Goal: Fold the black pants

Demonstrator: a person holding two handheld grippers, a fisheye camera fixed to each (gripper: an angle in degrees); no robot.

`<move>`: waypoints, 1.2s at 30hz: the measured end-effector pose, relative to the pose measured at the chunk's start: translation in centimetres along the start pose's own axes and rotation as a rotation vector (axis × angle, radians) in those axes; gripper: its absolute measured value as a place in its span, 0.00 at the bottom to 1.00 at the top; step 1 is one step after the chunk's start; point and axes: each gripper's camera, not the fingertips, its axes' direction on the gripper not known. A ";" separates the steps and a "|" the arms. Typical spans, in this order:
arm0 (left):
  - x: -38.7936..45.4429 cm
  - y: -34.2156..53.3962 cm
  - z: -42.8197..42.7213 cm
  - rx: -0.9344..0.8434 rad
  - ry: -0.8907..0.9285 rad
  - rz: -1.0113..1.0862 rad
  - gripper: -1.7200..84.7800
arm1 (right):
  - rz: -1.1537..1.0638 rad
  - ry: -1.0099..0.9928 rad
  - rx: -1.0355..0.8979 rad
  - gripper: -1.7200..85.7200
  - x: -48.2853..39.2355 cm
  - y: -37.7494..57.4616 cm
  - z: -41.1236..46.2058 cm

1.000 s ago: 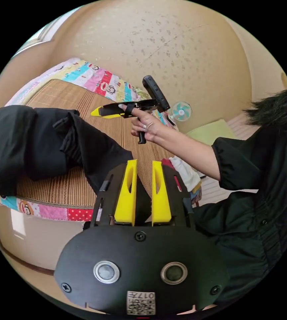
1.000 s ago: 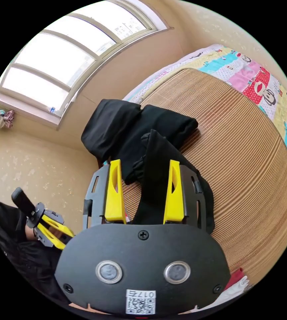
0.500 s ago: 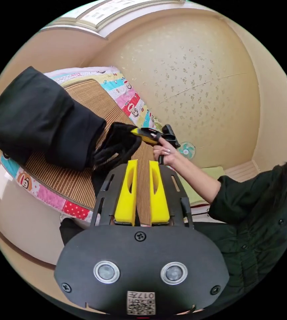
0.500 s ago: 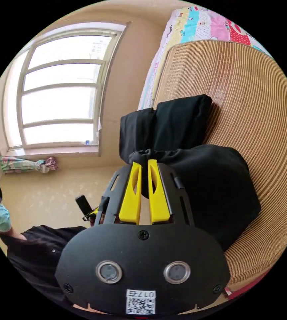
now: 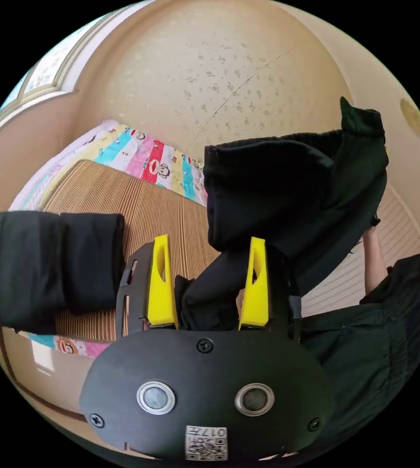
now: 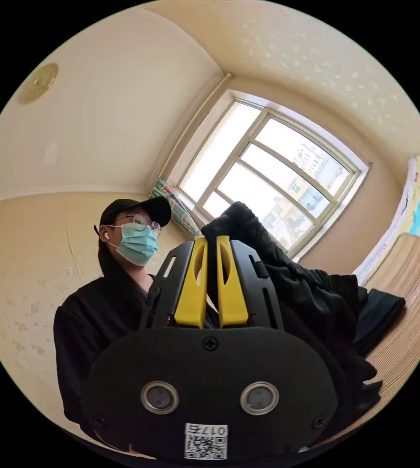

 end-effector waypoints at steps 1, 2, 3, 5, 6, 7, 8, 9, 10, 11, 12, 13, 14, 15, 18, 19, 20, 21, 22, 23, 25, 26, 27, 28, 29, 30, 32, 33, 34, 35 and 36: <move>0.2 -1.5 0.2 0.018 0.097 0.037 0.30 | -0.075 -0.003 -0.042 0.06 -3.2 -1.5 0.6; 0.2 -2.4 0.5 0.025 0.169 0.053 0.30 | -0.139 0.003 -0.073 0.06 -6.2 -2.7 1.1; 0.2 -4.5 1.7 0.035 0.316 0.074 0.31 | -0.169 0.006 -0.087 0.06 -7.7 -3.2 1.4; 0.7 -8.2 4.4 0.019 0.514 0.091 0.32 | -0.277 -0.001 -0.138 0.06 -12.7 -5.2 2.2; 1.5 -10.8 6.3 0.002 0.610 0.104 0.33 | -0.296 -0.007 -0.146 0.06 -13.8 -5.6 2.3; 2.7 -13.4 8.0 -0.008 0.702 0.117 0.34 | -0.326 -0.012 -0.147 0.06 -15.7 -6.4 2.5; 3.4 -14.7 8.8 -0.011 0.752 0.125 0.34 | -0.354 -0.013 -0.148 0.06 -17.6 -7.1 2.6; 5.2 -17.0 10.0 -0.011 0.873 0.150 0.34 | -0.372 -0.012 -0.153 0.06 -18.5 -7.4 2.7; 7.3 -19.1 10.7 -0.009 1.026 0.190 0.34 | -0.408 0.000 -0.166 0.05 -20.2 -8.0 2.7; 8.5 -20.1 10.8 -0.016 1.103 0.227 0.30 | -0.429 0.030 -0.170 0.05 -21.7 -8.5 2.4; 11.0 -21.7 10.5 -0.017 1.252 0.320 0.24 | -0.434 0.052 -0.162 0.05 -22.4 -8.7 2.0; 12.8 -22.7 8.9 0.034 1.326 0.360 0.15 | -0.441 0.100 -0.136 0.05 -24.0 -8.8 1.1; 13.3 -22.9 7.7 0.083 1.321 0.366 0.11 | -0.455 0.146 -0.094 0.05 -25.8 -8.4 -0.2; 14.1 -22.8 4.4 0.214 1.241 0.376 0.10 | -0.463 0.173 -0.066 0.05 -26.7 -8.1 -0.9; 16.0 -21.7 -5.0 0.479 1.002 0.456 0.08 | -0.553 0.416 0.111 0.05 -32.3 -5.0 -4.1; 17.3 -22.0 -7.8 0.505 0.880 0.479 0.08 | -0.560 0.597 0.185 0.05 -34.1 -3.9 -5.0; 18.1 -22.4 -8.8 0.508 0.808 0.481 0.08 | -0.533 0.802 0.236 0.05 -34.8 -3.6 -5.5; 19.7 -23.6 -9.9 0.493 0.655 0.469 0.08 | -0.520 0.900 0.250 0.05 -34.8 -3.7 -5.7; 21.2 -25.6 -9.5 0.453 0.517 0.446 0.08 | -0.490 1.068 0.256 0.05 -33.9 -4.6 -6.2; 21.8 -26.8 -8.8 0.432 0.467 0.444 0.08 | -0.437 1.209 0.264 0.05 -31.8 -6.3 -7.2; 22.9 -33.6 -2.7 0.308 0.340 0.407 0.08 | -0.319 1.385 0.270 0.06 -26.5 -10.3 -9.8; 22.7 -35.7 -0.4 0.269 0.310 0.383 0.08 | -0.221 1.517 0.288 0.06 -21.7 -13.6 -12.3; 21.9 -39.7 4.9 0.192 0.222 0.316 0.09 | -0.185 1.583 0.297 0.06 -19.1 -15.3 -13.5; 20.2 -43.0 10.3 0.117 0.116 0.230 0.11 | -0.117 1.695 0.296 0.06 -13.3 -18.4 -16.2; 18.9 -44.2 12.8 0.074 0.069 0.180 0.12 | -0.003 1.794 0.257 0.07 -7.8 -20.4 -18.8; 16.2 -45.3 16.5 -0.009 0.011 0.092 0.15 | 0.096 1.822 0.240 0.07 -5.4 -20.8 -20.1; 12.7 -44.3 18.8 -0.026 -0.002 0.048 0.15 | 0.198 1.732 0.276 0.10 0.3 -19.2 -22.5; 10.8 -42.4 19.5 -0.011 -0.005 0.059 0.15 | 0.173 1.710 0.262 0.10 1.5 -18.3 -22.4; 9.0 -39.7 20.5 -0.029 -0.028 0.086 0.15 | 0.144 1.703 0.164 0.11 4.4 -16.3 -21.8; 8.0 -38.0 21.2 -0.049 -0.044 0.096 0.15 | 0.141 1.702 0.033 0.11 7.7 -13.5 -21.0; 5.9 -34.3 22.9 -0.114 -0.074 0.105 0.15 | 0.139 1.691 -0.028 0.11 9.5 -11.7 -20.6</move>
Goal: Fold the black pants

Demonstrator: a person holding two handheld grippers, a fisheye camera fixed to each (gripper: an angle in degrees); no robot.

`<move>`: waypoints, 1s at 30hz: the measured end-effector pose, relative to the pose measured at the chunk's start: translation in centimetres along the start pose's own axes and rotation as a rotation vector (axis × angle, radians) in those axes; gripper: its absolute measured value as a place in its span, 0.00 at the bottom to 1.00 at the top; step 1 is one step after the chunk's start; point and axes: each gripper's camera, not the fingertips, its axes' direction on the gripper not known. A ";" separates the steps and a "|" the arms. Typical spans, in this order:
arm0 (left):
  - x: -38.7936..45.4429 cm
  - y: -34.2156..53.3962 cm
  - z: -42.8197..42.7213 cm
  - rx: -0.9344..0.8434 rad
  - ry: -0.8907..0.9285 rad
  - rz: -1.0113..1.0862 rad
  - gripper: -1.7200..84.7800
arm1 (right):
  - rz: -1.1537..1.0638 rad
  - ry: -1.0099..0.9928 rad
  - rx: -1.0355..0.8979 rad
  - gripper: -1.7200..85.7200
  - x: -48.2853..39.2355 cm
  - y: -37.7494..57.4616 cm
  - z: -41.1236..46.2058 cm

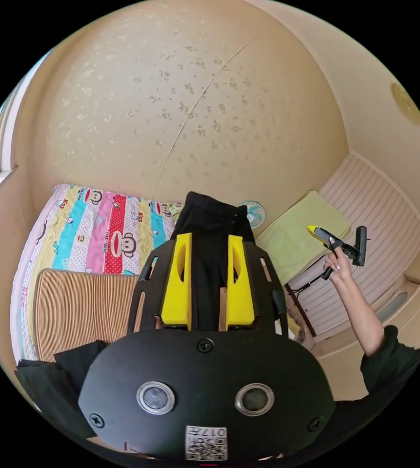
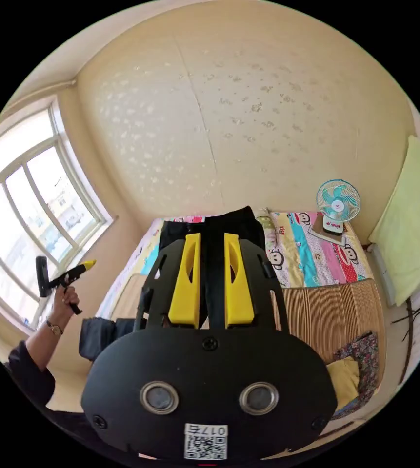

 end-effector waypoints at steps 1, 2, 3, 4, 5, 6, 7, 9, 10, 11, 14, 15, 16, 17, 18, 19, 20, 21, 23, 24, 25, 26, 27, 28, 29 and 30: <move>-1.7 4.0 2.7 -0.095 -0.013 -0.013 0.15 | -0.069 -0.042 -0.079 0.12 -0.8 4.0 4.0; -2.6 6.2 4.3 -0.152 -0.016 -0.033 0.15 | -0.106 -0.101 -0.184 0.12 -1.2 8.4 8.3; -4.6 10.8 7.4 -0.274 -0.010 -0.088 0.16 | -0.108 -0.128 -0.250 0.12 -1.4 10.7 10.5; -6.4 15.6 10.4 -0.392 0.005 -0.158 0.16 | -0.086 -0.175 -0.396 0.13 -1.5 15.3 15.0; -7.2 17.9 11.7 -0.443 0.013 -0.192 0.16 | -0.030 -0.228 -0.522 0.13 -1.5 20.0 19.0; -8.5 22.6 14.1 -0.540 0.019 -0.256 0.17 | 0.009 -0.264 -0.578 0.13 -1.6 22.5 20.8; -9.4 26.7 16.1 -0.625 0.001 -0.308 0.17 | 0.093 -0.329 -0.677 0.14 -1.8 26.9 24.1; -9.9 31.9 18.6 -0.722 -0.026 -0.353 0.17 | 0.177 -0.377 -0.820 0.15 -2.7 32.9 28.5; -9.7 34.6 20.1 -0.780 -0.037 -0.374 0.17 | 0.198 -0.367 -0.894 0.16 -3.7 36.3 30.9; -9.5 35.7 20.8 -0.807 -0.038 -0.380 0.17 | 0.212 -0.353 -0.953 0.16 -4.7 39.5 33.0; -7.8 39.8 24.1 -0.952 -0.068 -0.340 0.16 | 0.251 -0.326 -1.079 0.16 -6.9 45.8 36.7; -7.1 40.3 24.3 -0.969 -0.112 -0.319 0.10 | 0.247 -0.296 -1.035 0.16 -7.2 46.1 36.5; -6.4 40.7 24.4 -0.988 -0.089 -0.321 0.07 | 0.222 -0.189 -0.984 0.14 -7.8 46.3 35.8; -6.0 41.0 24.2 -1.000 -0.079 -0.326 0.06 | 0.174 -0.230 -0.989 0.10 -8.8 46.6 35.5; -5.2 41.8 23.6 -1.034 -0.103 -0.331 0.06 | 0.161 -0.309 -0.997 0.08 -9.4 46.8 35.4; -4.2 43.0 22.7 -1.071 -0.151 -0.307 0.05 | 0.131 -0.447 -1.026 0.07 -10.5 47.3 34.8; -3.7 43.6 22.1 -1.081 -0.166 -0.291 0.05 | 0.078 -0.490 -1.046 0.07 -11.1 47.6 33.7; -2.9 44.5 20.9 -1.087 -0.183 -0.289 0.05 | 0.051 -0.487 -1.060 0.07 -11.1 47.6 33.1; -2.3 45.2 18.9 -1.069 -0.194 -0.347 0.06 | 0.059 -0.457 -1.070 0.07 -9.3 47.0 30.5; -2.0 45.3 17.5 -1.043 -0.190 -0.386 0.07 | 0.086 -0.432 -1.040 0.09 -8.3 46.5 29.6; -1.7 45.3 16.0 -1.014 -0.197 -0.423 0.08 | 0.136 -0.328 -0.964 0.11 -6.1 45.4 27.6; -1.5 45.3 15.3 -0.992 -0.203 -0.440 0.09 | 0.173 -0.186 -0.904 0.13 -3.9 44.4 25.9; -1.0 45.0 14.0 -0.938 -0.209 -0.465 0.10 | 0.191 -0.120 -0.877 0.15 -2.8 44.0 25.3; -0.4 44.5 13.1 -0.887 -0.200 -0.471 0.12 | 0.224 -0.021 -0.829 0.16 -0.9 43.7 24.5; 0.0 44.2 12.9 -0.865 -0.194 -0.468 0.12 | 0.236 0.027 -0.823 0.17 0.5 44.0 24.8; 0.8 43.3 12.8 -0.827 -0.178 -0.454 0.12 | 0.232 0.038 -0.845 0.18 1.0 44.4 25.4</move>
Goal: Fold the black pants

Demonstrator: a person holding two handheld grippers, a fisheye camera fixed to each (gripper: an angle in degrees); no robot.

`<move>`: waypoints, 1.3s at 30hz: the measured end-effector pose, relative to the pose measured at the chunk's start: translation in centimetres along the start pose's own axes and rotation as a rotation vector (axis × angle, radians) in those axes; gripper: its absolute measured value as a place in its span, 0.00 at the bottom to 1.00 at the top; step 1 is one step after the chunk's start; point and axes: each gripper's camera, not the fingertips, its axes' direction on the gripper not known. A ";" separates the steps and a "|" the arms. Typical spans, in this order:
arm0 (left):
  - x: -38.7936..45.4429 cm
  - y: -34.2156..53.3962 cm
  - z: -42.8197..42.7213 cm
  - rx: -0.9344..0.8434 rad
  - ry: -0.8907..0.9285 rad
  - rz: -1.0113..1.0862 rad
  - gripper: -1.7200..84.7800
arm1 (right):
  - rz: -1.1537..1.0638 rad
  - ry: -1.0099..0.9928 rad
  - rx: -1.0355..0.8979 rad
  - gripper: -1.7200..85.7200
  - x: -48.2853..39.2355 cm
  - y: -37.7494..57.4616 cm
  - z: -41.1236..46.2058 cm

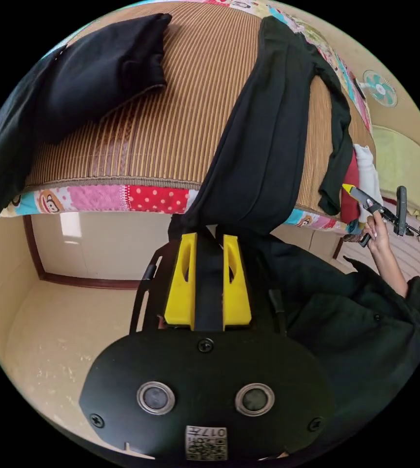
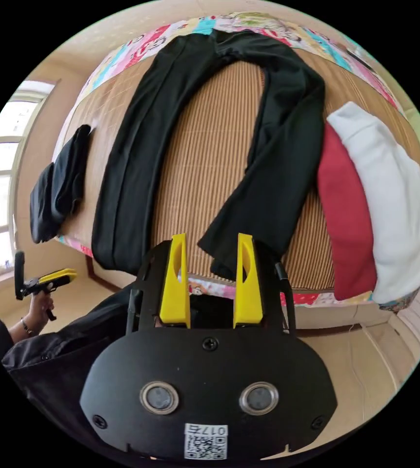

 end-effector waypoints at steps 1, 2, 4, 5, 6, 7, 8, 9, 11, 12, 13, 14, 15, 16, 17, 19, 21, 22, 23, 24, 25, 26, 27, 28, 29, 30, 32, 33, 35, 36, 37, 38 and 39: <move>1.3 -0.5 -0.4 0.024 0.027 0.030 0.12 | -0.020 0.008 -0.087 0.19 0.6 -0.6 2.3; 2.1 -0.9 -0.5 0.030 0.046 0.050 0.12 | -0.064 0.012 -0.203 0.19 0.8 -0.8 5.1; 6.0 -3.0 -1.0 0.024 0.112 0.148 0.13 | -0.143 0.124 -0.186 0.18 0.5 0.2 5.8; 7.2 -3.5 -1.3 0.033 0.117 0.180 0.14 | -0.133 0.061 -0.171 0.15 1.4 0.7 5.0; 9.7 -4.2 -2.1 0.063 0.123 0.251 0.14 | -0.110 -0.013 -0.139 0.14 2.3 1.1 4.1; 12.1 -4.6 -3.0 0.094 0.137 0.321 0.14 | -0.052 -0.239 -0.050 0.10 4.9 2.4 2.0; 13.2 -4.7 -3.5 0.105 0.147 0.356 0.14 | 0.016 -0.527 0.047 0.08 8.1 4.3 0.0; 15.3 -4.8 -4.4 0.123 0.170 0.416 0.14 | 0.051 -0.673 0.106 0.08 9.8 5.7 -0.9; 18.0 -4.6 -5.5 0.154 0.196 0.492 0.14 | 0.144 -1.068 0.395 0.06 15.4 12.4 -3.7; 19.6 -4.1 -6.1 0.187 0.179 0.532 0.14 | 0.167 -1.108 0.454 0.06 16.5 14.2 -4.0; 21.2 -3.4 -6.4 0.219 0.145 0.577 0.14 | 0.200 -1.144 0.531 0.06 18.4 17.5 -4.0; 22.0 -3.1 -6.4 0.225 0.128 0.602 0.14 | 0.223 -1.145 0.535 0.06 19.9 20.3 -2.8; 23.4 -2.7 -6.1 0.216 0.103 0.649 0.14 | 0.241 -1.125 0.509 0.06 20.6 21.4 -1.9; 24.5 -2.4 -5.5 0.187 0.089 0.684 0.14 | 0.318 -1.034 0.418 0.06 21.9 23.7 0.5; 24.9 -2.2 -5.1 0.172 0.086 0.694 0.14 | 0.427 -0.925 0.303 0.06 23.2 25.8 3.3; 25.9 -1.7 -4.2 0.129 0.102 0.702 0.14 | 0.551 -0.878 0.223 0.06 25.2 28.7 6.2; 26.5 -1.2 -3.8 0.108 0.095 0.715 0.14 | 0.609 -0.937 0.248 0.06 26.5 30.6 7.2; 26.8 -0.8 -3.7 0.099 0.078 0.731 0.14 | 0.596 -0.953 0.264 0.06 26.6 31.2 7.1; 27.0 -0.6 -3.6 0.095 0.072 0.740 0.14 | 0.549 -0.961 0.274 0.06 26.4 31.5 6.6; 27.4 -0.3 -3.4 0.079 0.074 0.755 0.14 | 0.521 -0.973 0.284 0.06 26.2 31.7 6.2; 27.8 -0.3 -3.1 0.049 0.106 0.761 0.14 | 0.431 -1.026 0.336 0.05 25.6 32.0 4.9; 28.1 -0.4 -2.9 0.032 0.134 0.758 0.15 | 0.324 -1.075 0.395 0.05 24.7 32.3 3.2; 28.8 -0.6 -2.6 0.001 0.206 0.756 0.16 | 0.268 -1.086 0.417 0.05 24.1 32.4 2.2; 29.7 -0.8 -2.1 -0.034 0.273 0.756 0.18 | 0.157 -1.080 0.443 0.05 22.6 32.4 0.2; 30.3 -1.0 -1.7 -0.056 0.299 0.754 0.18 | 0.059 -1.060 0.451 0.06 21.1 32.3 -1.4; 31.4 -1.4 -0.6 -0.109 0.337 0.751 0.20 | 0.021 -1.054 0.451 0.06 20.4 32.2 -2.1; 33.2 -1.9 1.4 -0.192 0.379 0.745 0.22 | -0.090 -1.058 0.429 0.06 17.9 31.3 -3.8; 34.2 -2.0 2.6 -0.237 0.402 0.744 0.22 | -0.109 -1.055 0.419 0.06 17.3 31.0 -4.0; 35.6 -1.9 4.6 -0.316 0.388 0.751 0.20 | -0.194 -1.024 0.362 0.06 15.0 30.0 -4.4; 36.2 -1.4 5.6 -0.356 0.369 0.779 0.17 | -0.217 -1.017 0.340 0.06 14.5 29.7 -4.4; 36.2 -0.7 5.9 -0.338 0.328 0.790 0.11 | -0.267 -1.002 0.272 0.07 13.8 29.2 -4.3; 36.1 -0.2 5.8 -0.320 0.304 0.800 0.08 | -0.325 -0.969 0.183 0.08 13.6 28.6 -4.0; 35.7 0.8 5.5 -0.285 0.283 0.827 0.06 | -0.350 -0.943 0.149 0.08 13.8 28.3 -4.0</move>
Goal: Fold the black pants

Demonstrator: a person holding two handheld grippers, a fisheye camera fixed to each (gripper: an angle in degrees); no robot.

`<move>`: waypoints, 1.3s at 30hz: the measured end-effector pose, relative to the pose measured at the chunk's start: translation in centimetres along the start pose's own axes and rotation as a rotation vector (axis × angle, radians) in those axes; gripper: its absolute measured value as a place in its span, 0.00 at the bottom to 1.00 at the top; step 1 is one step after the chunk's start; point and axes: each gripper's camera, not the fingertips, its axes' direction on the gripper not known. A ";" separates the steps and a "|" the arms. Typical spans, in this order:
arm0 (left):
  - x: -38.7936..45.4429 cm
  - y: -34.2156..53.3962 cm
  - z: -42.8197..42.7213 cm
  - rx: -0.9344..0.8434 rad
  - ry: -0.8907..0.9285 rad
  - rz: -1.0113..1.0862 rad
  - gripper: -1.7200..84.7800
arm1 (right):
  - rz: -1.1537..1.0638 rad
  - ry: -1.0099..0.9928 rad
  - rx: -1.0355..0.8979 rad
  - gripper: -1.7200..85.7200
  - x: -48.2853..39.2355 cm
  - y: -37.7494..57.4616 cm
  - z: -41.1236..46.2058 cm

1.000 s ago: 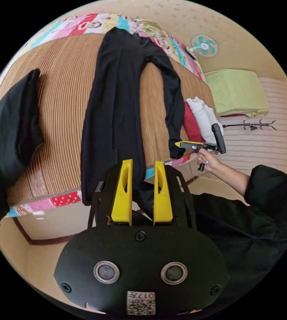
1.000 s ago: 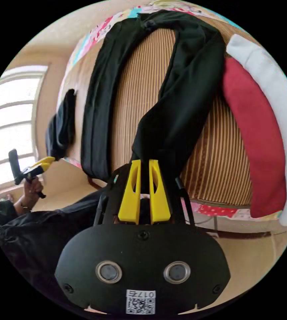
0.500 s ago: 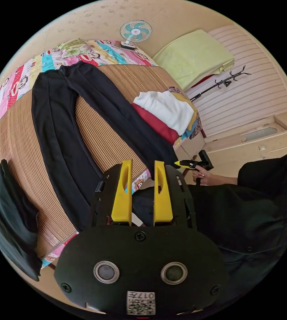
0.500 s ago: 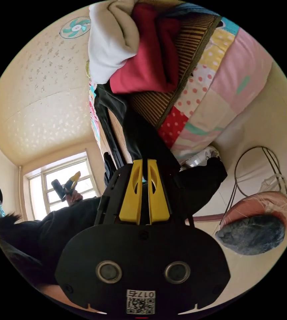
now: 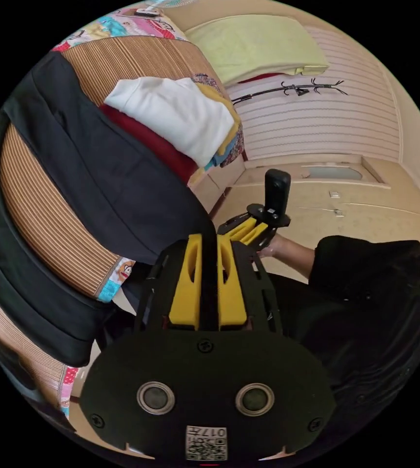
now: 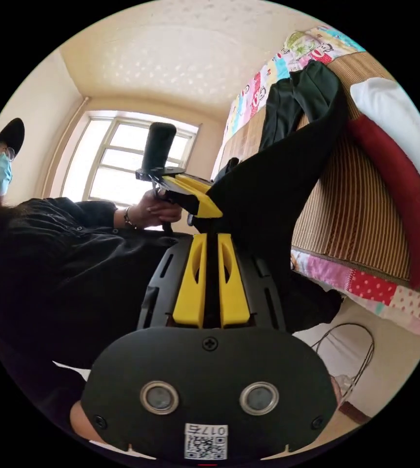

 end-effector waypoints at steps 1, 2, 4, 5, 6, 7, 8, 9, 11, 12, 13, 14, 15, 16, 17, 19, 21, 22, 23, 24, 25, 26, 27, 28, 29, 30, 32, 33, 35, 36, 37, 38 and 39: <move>0.2 1.1 0.0 0.020 -0.027 0.003 0.05 | 0.026 0.064 -0.022 0.10 0.8 -0.5 -1.2; 0.2 1.7 -0.1 0.028 -0.038 -0.007 0.04 | 0.075 0.142 0.040 0.12 1.6 -1.2 -3.5; -0.1 4.0 -0.2 0.081 -0.005 -0.046 0.03 | 0.102 0.208 0.152 0.14 2.1 -4.2 -7.0; -0.1 4.6 -0.3 0.103 0.009 -0.050 0.03 | 0.093 0.251 0.183 0.16 2.2 -7.4 -8.4; -0.1 5.8 -0.2 0.143 0.033 -0.060 0.03 | 0.077 0.270 0.185 0.16 2.1 -9.3 -8.8; -0.2 6.7 -0.1 0.170 0.049 -0.078 0.03 | 0.042 0.301 0.175 0.18 2.2 -13.6 -8.9; -0.3 7.1 0.0 0.181 0.053 -0.086 0.03 | 0.035 0.355 0.170 0.19 2.8 -18.2 -8.5; -0.3 7.9 0.1 0.207 0.055 -0.095 0.03 | 0.041 0.386 0.179 0.19 3.3 -20.5 -8.3; -0.3 9.1 0.0 0.250 0.047 -0.098 0.03 | 0.103 0.468 0.258 0.20 6.9 -29.0 -7.4; -0.3 9.9 -0.1 0.280 0.042 -0.102 0.03 | 0.128 0.472 0.279 0.20 8.2 -30.8 -7.2; -0.5 10.8 -0.2 0.310 0.039 -0.107 0.02 | 0.198 0.466 0.324 0.20 11.1 -34.3 -6.7; -0.6 11.3 -0.2 0.327 0.039 -0.108 0.02 | 0.280 0.484 0.360 0.20 13.8 -37.1 -6.1; -1.0 12.4 -0.1 0.358 0.046 -0.119 0.02 | 0.319 0.508 0.370 0.21 15.0 -38.4 -5.6; -1.6 13.4 0.0 0.387 0.066 -0.136 0.02 | 0.396 0.576 0.369 0.21 16.9 -40.5 -4.6; -1.9 14.0 0.1 0.402 0.079 -0.144 0.02 | 0.449 0.644 0.371 0.21 18.3 -42.1 -3.5; -3.3 16.4 0.4 0.475 0.144 -0.163 0.02 | 0.459 0.685 0.341 0.19 19.7 -44.2 -1.5; -4.3 18.5 0.4 0.530 0.191 -0.182 0.02 | 0.466 0.725 0.280 0.15 20.4 -45.9 0.7; -5.0 20.1 0.4 0.566 0.220 -0.205 0.02 | 0.430 0.761 0.285 0.12 19.7 -46.7 2.0; -5.4 21.0 0.4 0.584 0.236 -0.221 0.02 | 0.359 0.793 0.334 0.09 17.7 -47.4 3.1; -6.2 22.9 0.2 0.617 0.259 -0.258 0.02 | 0.317 0.829 0.373 0.08 16.2 -47.6 3.7; -6.8 25.1 0.0 0.653 0.268 -0.292 0.02 | 0.228 0.906 0.445 0.07 13.0 -48.1 5.4; -7.1 26.1 -0.1 0.672 0.270 -0.306 0.02 | 0.126 0.923 0.472 0.06 10.0 -48.9 7.6; -7.6 28.3 -0.4 0.707 0.275 -0.335 0.02 | 0.083 0.916 0.473 0.06 8.6 -49.5 8.8; -8.2 30.6 -0.6 0.732 0.272 -0.370 0.02 | 0.007 0.891 0.470 0.06 6.0 -50.7 11.5; -8.4 31.7 -0.7 0.741 0.265 -0.388 0.02 | -0.063 0.859 0.462 0.06 3.6 -52.0 14.4; -9.1 34.1 -0.7 0.755 0.241 -0.425 0.02 | -0.091 0.841 0.451 0.06 2.7 -52.8 16.0; -10.7 37.7 -0.6 0.789 0.205 -0.491 0.02 | -0.142 0.749 0.367 0.06 0.7 -56.3 22.8; -12.3 40.2 -0.4 0.820 0.199 -0.538 0.03 | -0.140 0.725 0.342 0.07 0.8 -57.0 24.5; -15.0 43.4 -0.1 0.856 0.185 -0.613 0.03 | -0.083 0.687 0.231 0.08 2.6 -59.0 31.0; -16.8 45.2 0.0 0.861 0.155 -0.656 0.04 | -0.062 0.688 0.215 0.09 3.0 -59.0 32.2; -18.7 46.6 0.4 0.837 0.124 -0.698 0.05 | -0.034 0.691 0.206 0.11 3.4 -58.5 33.8; -19.7 47.1 0.6 0.806 0.121 -0.722 0.06 | -0.034 0.694 0.210 0.12 3.2 -57.2 34.6; -21.7 47.7 1.4 0.717 0.134 -0.755 0.09 | -0.045 0.691 0.206 0.12 2.9 -56.3 34.9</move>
